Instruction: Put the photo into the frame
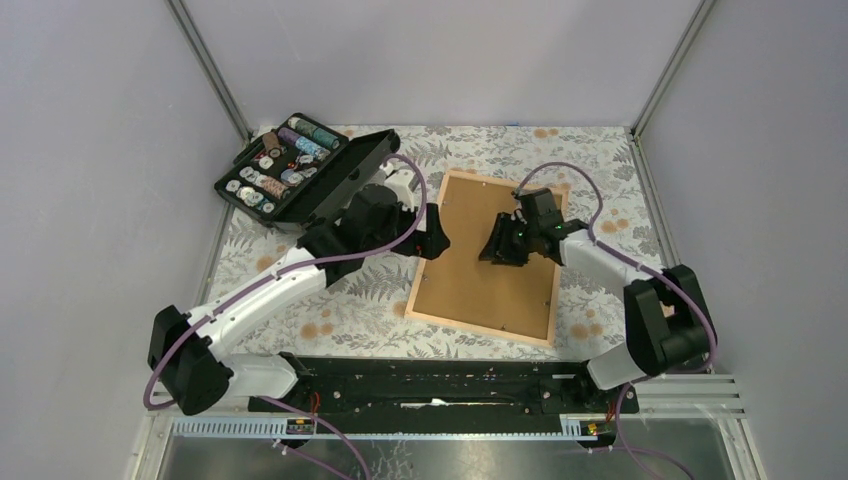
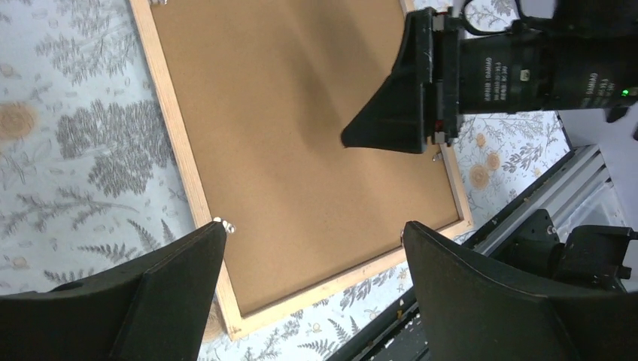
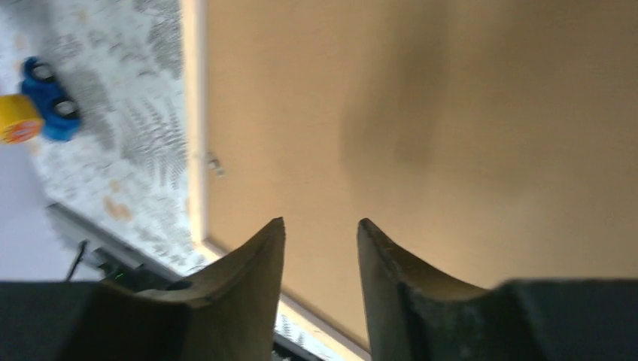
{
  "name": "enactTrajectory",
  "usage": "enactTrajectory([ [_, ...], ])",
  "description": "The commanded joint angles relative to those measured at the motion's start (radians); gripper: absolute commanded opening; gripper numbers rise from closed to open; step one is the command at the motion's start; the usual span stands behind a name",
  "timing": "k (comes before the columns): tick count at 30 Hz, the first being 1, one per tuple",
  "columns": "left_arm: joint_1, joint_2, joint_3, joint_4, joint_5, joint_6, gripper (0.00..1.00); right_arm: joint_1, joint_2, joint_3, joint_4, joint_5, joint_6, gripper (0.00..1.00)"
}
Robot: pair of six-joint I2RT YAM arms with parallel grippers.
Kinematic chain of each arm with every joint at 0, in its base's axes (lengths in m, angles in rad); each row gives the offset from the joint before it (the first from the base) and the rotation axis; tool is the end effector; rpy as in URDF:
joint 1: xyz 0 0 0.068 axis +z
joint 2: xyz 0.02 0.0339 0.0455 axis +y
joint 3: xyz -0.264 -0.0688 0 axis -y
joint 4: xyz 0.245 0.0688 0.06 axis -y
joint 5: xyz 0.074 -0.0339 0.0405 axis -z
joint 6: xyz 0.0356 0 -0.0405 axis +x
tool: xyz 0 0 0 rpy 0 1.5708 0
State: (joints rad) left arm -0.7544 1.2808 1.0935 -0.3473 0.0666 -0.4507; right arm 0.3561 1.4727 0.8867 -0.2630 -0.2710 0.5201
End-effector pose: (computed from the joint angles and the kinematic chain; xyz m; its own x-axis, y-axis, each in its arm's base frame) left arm 0.2102 -0.2008 0.3240 -0.6500 0.0145 -0.7598 0.4909 0.7712 -0.4053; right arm 0.2807 0.1146 0.2094 -0.8598 0.1911 -0.4735 -0.0857 0.8602 0.5027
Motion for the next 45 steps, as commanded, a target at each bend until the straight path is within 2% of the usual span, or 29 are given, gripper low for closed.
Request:
enactTrajectory([
  [1, 0.000, -0.083, -0.113, 0.010, -0.027, -0.128, 0.89, 0.064, 0.098, -0.023, 0.307, -0.259, 0.190, 0.43],
  [5, 0.000, -0.143, -0.248, 0.011, -0.060, -0.200, 0.73, 0.124, 0.228, 0.005, 0.455, -0.307, 0.264, 0.29],
  [7, 0.000, -0.162, -0.310, 0.013, -0.102, -0.229, 0.61, 0.141, 0.294, 0.015, 0.526, -0.342, 0.305, 0.21],
  [10, 0.000, -0.162, -0.386, 0.049, -0.101, -0.265, 0.50, 0.166, 0.355, 0.023, 0.600, -0.360, 0.342, 0.18],
  [17, 0.001, -0.085, -0.452, 0.113, -0.120, -0.267, 0.30, 0.183, 0.413, 0.025, 0.599, -0.330, 0.315, 0.07],
  [26, -0.001, 0.027, -0.507, 0.233, -0.098, -0.282, 0.23, 0.211, 0.494, 0.040, 0.619, -0.329, 0.317, 0.04],
  [33, -0.001, 0.040, -0.550, 0.260, -0.121, -0.288, 0.18, 0.258, 0.523, 0.044, 0.630, -0.329, 0.333, 0.02],
  [41, -0.002, 0.082, -0.579, 0.310, -0.104, -0.299, 0.16, 0.268, 0.523, -0.042, 0.836, -0.378, 0.479, 0.01],
  [43, -0.001, 0.079, -0.573, 0.300, -0.113, -0.292, 0.15, 0.268, 0.508, -0.017, 0.773, -0.357, 0.430, 0.01],
  [45, -0.001, 0.055, -0.563, 0.276, -0.125, -0.283, 0.15, 0.267, 0.480, 0.059, 0.623, -0.322, 0.329, 0.03],
])
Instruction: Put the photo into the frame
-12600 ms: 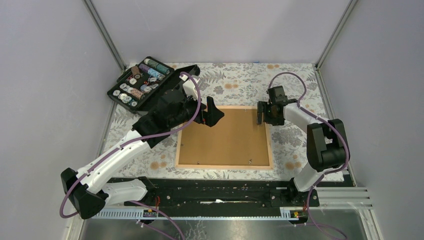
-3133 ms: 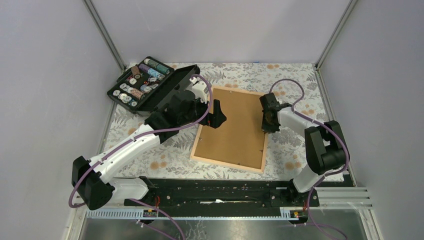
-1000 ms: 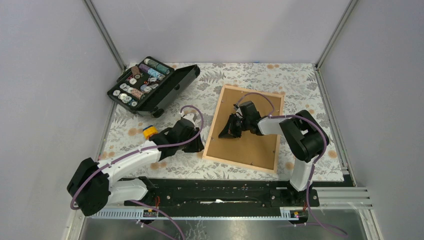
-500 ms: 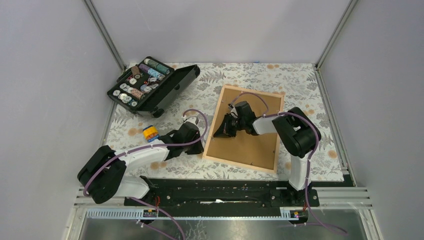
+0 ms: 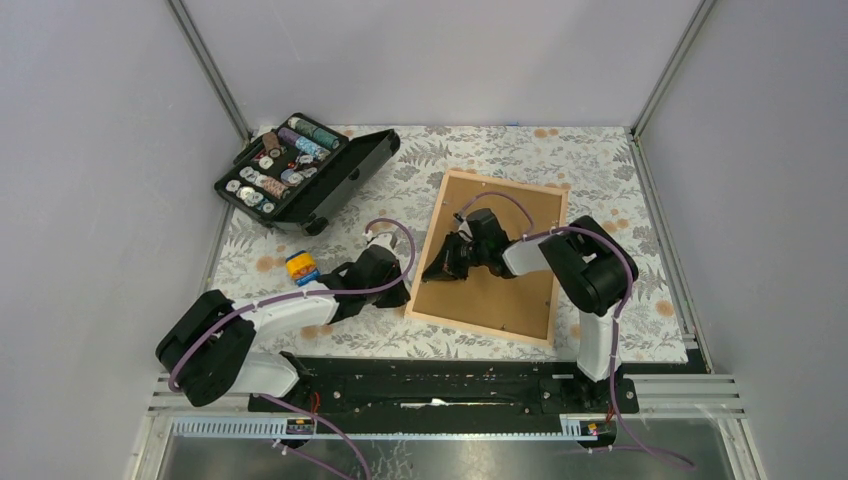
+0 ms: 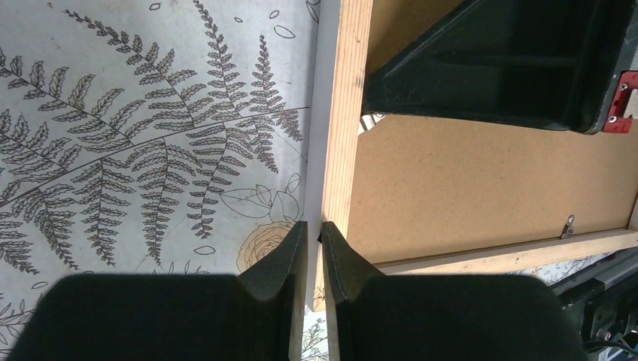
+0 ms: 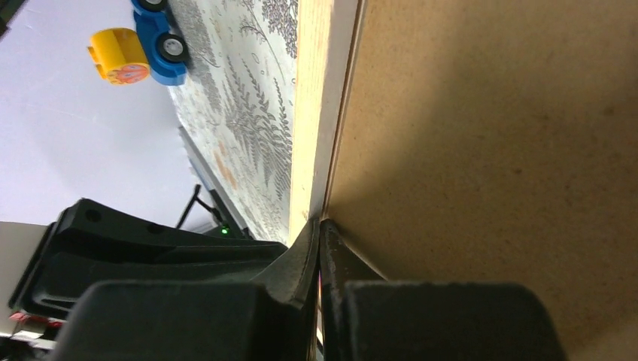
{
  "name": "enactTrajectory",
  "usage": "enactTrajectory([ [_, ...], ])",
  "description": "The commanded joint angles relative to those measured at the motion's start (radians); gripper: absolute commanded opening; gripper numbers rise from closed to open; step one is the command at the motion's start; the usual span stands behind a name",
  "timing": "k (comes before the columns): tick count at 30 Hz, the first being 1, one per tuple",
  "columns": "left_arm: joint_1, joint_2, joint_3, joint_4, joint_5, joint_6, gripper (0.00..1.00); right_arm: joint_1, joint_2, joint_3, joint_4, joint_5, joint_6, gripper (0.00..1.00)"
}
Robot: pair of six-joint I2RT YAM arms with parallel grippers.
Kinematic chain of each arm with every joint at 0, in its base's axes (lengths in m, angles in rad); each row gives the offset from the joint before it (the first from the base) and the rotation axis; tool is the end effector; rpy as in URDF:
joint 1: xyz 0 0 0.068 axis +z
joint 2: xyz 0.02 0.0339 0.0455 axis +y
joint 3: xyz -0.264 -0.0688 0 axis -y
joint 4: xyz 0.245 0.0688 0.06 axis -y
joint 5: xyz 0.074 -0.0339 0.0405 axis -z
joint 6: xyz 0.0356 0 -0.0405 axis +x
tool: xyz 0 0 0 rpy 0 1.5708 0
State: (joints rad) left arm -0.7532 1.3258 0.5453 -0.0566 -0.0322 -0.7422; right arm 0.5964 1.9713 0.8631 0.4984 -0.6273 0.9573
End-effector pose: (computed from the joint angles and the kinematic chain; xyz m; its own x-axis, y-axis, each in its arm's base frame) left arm 0.1800 -0.1672 0.1585 -0.8507 -0.1284 -0.5097 0.1260 0.8916 -0.4350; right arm 0.2946 0.2252 0.1052 -0.9701 0.1415 -0.1971 -0.1036 0.4931 0.8638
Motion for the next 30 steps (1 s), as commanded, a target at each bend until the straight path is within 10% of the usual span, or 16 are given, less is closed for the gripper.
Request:
enactTrajectory([
  [1, -0.002, -0.004, -0.009, -0.029, -0.034, 0.014, 0.16, 0.025, -0.043, 0.112, -0.227, 0.085, -0.162, 0.05],
  [9, -0.001, -0.112, 0.018, -0.104, -0.057, 0.029, 0.19, 0.025, -0.210, 0.249, -0.705, 0.333, -0.459, 0.40],
  [20, -0.002, -0.050, 0.006, -0.016, 0.028, -0.004, 0.19, 0.115, -0.201, 0.052, -0.425, 0.259, -0.256, 0.05],
  [30, -0.003, -0.043, -0.035, 0.027, 0.028, -0.022, 0.19, 0.155, -0.141, -0.001, -0.289, 0.453, -0.170, 0.00],
])
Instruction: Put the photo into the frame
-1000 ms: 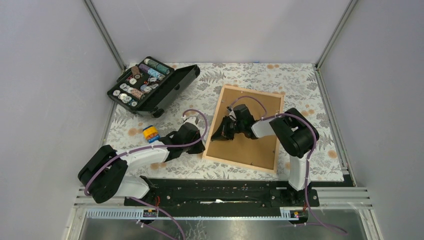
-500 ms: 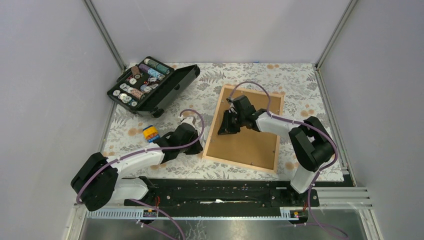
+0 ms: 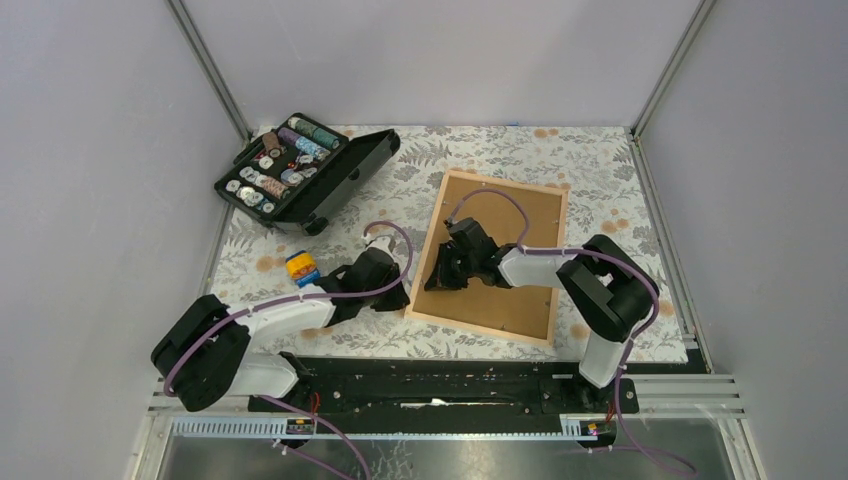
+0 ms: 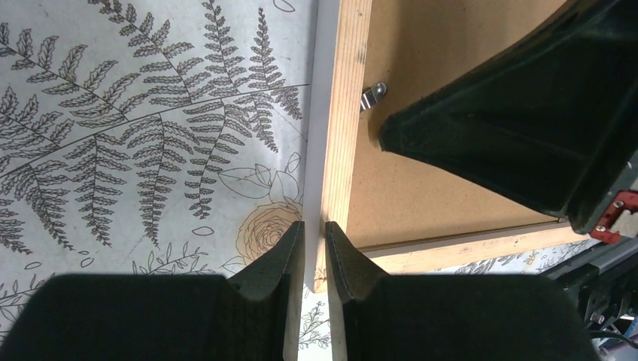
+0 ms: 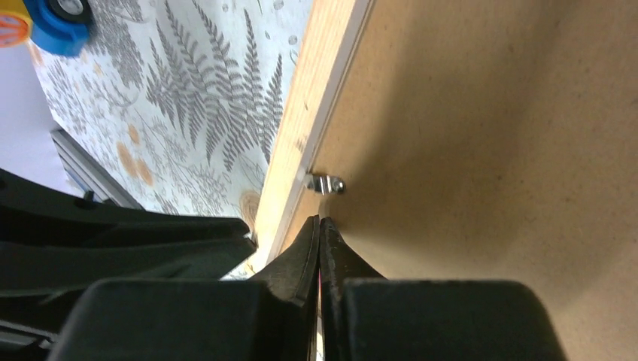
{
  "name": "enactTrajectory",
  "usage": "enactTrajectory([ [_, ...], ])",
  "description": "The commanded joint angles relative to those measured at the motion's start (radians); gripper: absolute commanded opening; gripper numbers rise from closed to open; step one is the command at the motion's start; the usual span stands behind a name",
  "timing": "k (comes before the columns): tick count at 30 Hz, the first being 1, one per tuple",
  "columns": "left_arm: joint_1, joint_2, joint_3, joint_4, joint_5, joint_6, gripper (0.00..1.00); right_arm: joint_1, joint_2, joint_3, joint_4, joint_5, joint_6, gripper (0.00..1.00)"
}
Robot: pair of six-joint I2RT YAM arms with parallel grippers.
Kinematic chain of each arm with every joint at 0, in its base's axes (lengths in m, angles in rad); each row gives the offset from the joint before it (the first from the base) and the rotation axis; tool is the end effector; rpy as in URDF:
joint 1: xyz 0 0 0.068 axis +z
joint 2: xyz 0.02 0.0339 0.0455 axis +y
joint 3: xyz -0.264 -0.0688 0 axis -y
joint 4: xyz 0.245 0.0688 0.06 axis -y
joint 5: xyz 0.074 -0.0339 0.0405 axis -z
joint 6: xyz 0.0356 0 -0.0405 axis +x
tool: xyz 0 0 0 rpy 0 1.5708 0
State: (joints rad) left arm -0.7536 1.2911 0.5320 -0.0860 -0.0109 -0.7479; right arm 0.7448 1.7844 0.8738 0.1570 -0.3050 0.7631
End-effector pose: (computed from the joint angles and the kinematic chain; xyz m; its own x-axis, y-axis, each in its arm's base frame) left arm 0.1745 -0.1632 0.1602 -0.8617 -0.1240 -0.4921 0.1268 0.8863 -0.4454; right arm 0.2518 0.2467 0.1409 -0.9217 0.0469 -0.3850 -0.2359 0.7201 0.6525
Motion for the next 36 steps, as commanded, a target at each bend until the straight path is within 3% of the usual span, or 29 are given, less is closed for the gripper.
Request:
enactTrajectory([
  [1, -0.002, -0.009, -0.024, 0.057, 0.006, -0.015, 0.19, 0.007, 0.056, -0.006, 0.056, 0.134, 0.023, 0.00],
  [11, -0.004, -0.022, -0.036, 0.060, 0.030, -0.011, 0.19, 0.007, 0.083, 0.010, 0.074, 0.153, 0.043, 0.00],
  [16, -0.004, -0.054, -0.025, 0.039, 0.038, -0.008, 0.19, 0.008, 0.045, 0.063, 0.015, 0.049, -0.014, 0.03],
  [19, -0.004, -0.109, 0.000, -0.010, 0.036, -0.005, 0.25, 0.007, -0.065, 0.076, -0.081, 0.028, -0.102, 0.28],
  [21, -0.003, -0.154, 0.015, -0.039, 0.026, -0.002, 0.30, 0.007, -0.143, 0.096, -0.238, 0.076, -0.190, 0.41],
  [25, -0.003, -0.223, 0.042, -0.081, 0.020, 0.015, 0.40, 0.005, -0.315, 0.102, -0.525, 0.347, -0.308, 0.70],
  [28, -0.003, -0.240, 0.060, -0.096, 0.042, 0.017, 0.46, -0.021, -0.443, 0.043, -0.633, 0.565, -0.347, 0.89],
  [30, -0.003, -0.242, 0.067, -0.097, 0.067, 0.008, 0.49, -0.089, -0.519, 0.005, -0.669, 0.632, -0.360, 0.96],
  [36, -0.007, -0.249, 0.088, -0.085, 0.162, -0.015, 0.60, -0.447, -0.625, -0.127, -0.656, 0.562, -0.306, 0.97],
])
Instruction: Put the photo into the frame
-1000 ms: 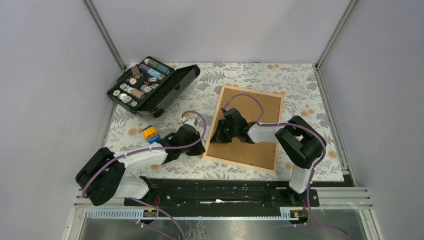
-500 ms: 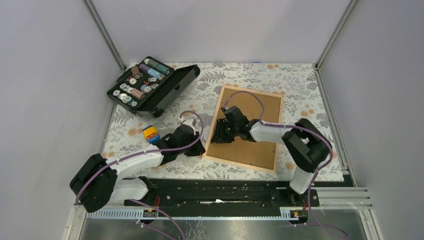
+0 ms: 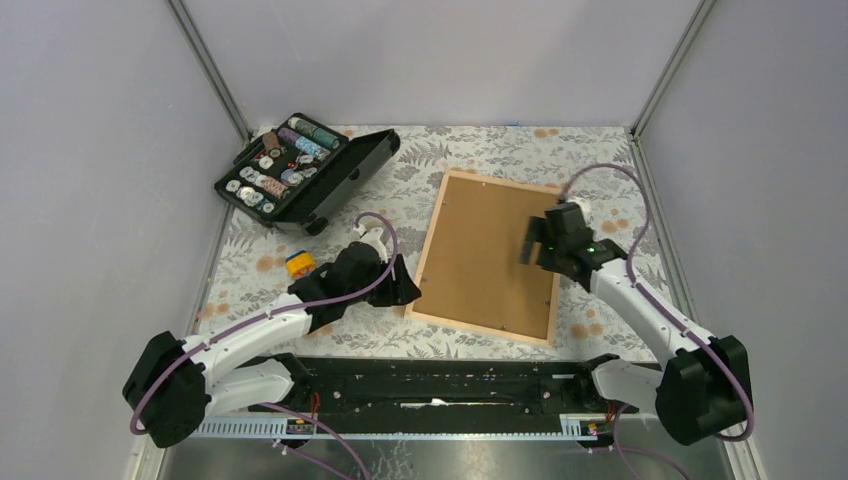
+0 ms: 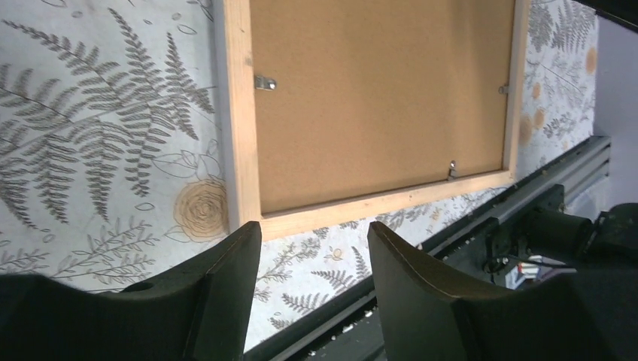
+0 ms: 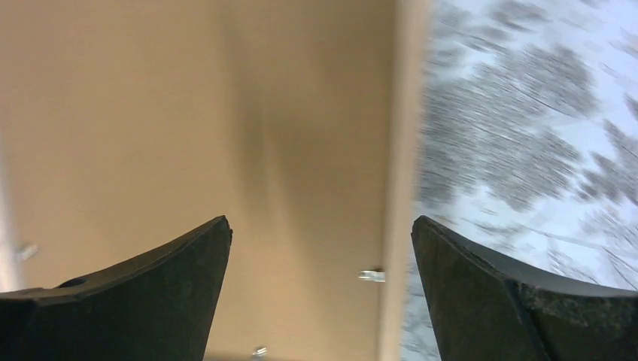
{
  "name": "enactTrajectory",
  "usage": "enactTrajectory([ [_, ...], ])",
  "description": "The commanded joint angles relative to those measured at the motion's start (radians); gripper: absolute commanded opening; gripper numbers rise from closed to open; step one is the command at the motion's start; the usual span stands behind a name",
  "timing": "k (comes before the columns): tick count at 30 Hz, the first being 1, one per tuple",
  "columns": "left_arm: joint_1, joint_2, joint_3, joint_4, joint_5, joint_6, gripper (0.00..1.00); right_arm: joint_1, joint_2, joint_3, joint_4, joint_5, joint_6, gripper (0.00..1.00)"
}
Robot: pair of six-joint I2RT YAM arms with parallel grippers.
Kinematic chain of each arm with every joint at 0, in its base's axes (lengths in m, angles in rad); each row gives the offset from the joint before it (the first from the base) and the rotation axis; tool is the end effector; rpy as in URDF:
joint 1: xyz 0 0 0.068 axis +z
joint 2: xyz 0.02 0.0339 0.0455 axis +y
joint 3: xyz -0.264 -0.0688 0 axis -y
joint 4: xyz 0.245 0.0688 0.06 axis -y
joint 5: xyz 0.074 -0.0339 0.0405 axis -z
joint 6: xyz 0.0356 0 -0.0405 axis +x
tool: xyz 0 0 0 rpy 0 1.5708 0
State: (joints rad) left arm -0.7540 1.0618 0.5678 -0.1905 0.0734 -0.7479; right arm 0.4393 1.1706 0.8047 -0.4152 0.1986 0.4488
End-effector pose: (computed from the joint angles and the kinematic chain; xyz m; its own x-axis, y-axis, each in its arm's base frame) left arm 0.1588 -0.1527 0.2115 -0.8304 -0.1507 -0.5364 0.2174 0.7988 -0.5609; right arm 0.2245 0.0977 0.2483 -0.7000 0.1410 -0.7001 0.0151 0.9830 0.1830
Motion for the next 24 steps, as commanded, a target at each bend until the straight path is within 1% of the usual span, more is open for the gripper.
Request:
enactTrajectory([
  [1, -0.014, -0.020, 0.053, 0.021, 0.085, -0.021, 0.61, -0.169, 0.004, -0.053, -0.085, 0.049, 0.026, 0.97],
  [3, -0.042, -0.021, 0.056, 0.025, 0.086, -0.031, 0.63, -0.242, 0.051, -0.048, -0.081, -0.005, 0.065, 0.93],
  [5, -0.081, -0.013, 0.063, 0.026, 0.072, -0.045, 0.65, -0.315, 0.115, -0.056, -0.043, -0.110, 0.066, 0.89],
  [6, -0.107, -0.007, 0.069, 0.026, 0.061, -0.051, 0.65, -0.341, 0.152, -0.056, -0.029, -0.156, 0.061, 0.84],
  [7, -0.133, 0.002, 0.077, 0.027, 0.050, -0.057, 0.66, -0.358, 0.183, -0.052, -0.020, -0.186, 0.057, 0.76],
  [8, -0.158, 0.013, 0.085, 0.028, 0.037, -0.061, 0.66, -0.363, 0.211, -0.051, -0.014, -0.194, 0.053, 0.71],
  [9, -0.187, 0.025, 0.096, 0.028, 0.024, -0.063, 0.67, -0.363, 0.229, -0.054, -0.004, -0.209, 0.054, 0.69],
  [14, -0.301, 0.100, 0.158, 0.028, -0.032, -0.046, 0.69, -0.363, 0.214, -0.115, 0.058, -0.214, 0.074, 0.64],
  [16, -0.335, 0.141, 0.185, 0.028, -0.058, -0.033, 0.69, -0.364, 0.212, -0.137, 0.074, -0.211, 0.080, 0.58],
  [20, -0.397, 0.179, 0.227, 0.048, -0.110, -0.012, 0.71, -0.364, 0.228, -0.145, 0.081, -0.209, 0.080, 0.40],
  [21, -0.407, 0.183, 0.230, 0.064, -0.113, -0.008, 0.72, -0.363, 0.229, -0.148, 0.084, -0.211, 0.082, 0.37],
  [24, -0.428, 0.192, 0.238, 0.101, -0.105, 0.011, 0.75, -0.363, 0.220, -0.156, 0.085, -0.219, 0.102, 0.13],
])
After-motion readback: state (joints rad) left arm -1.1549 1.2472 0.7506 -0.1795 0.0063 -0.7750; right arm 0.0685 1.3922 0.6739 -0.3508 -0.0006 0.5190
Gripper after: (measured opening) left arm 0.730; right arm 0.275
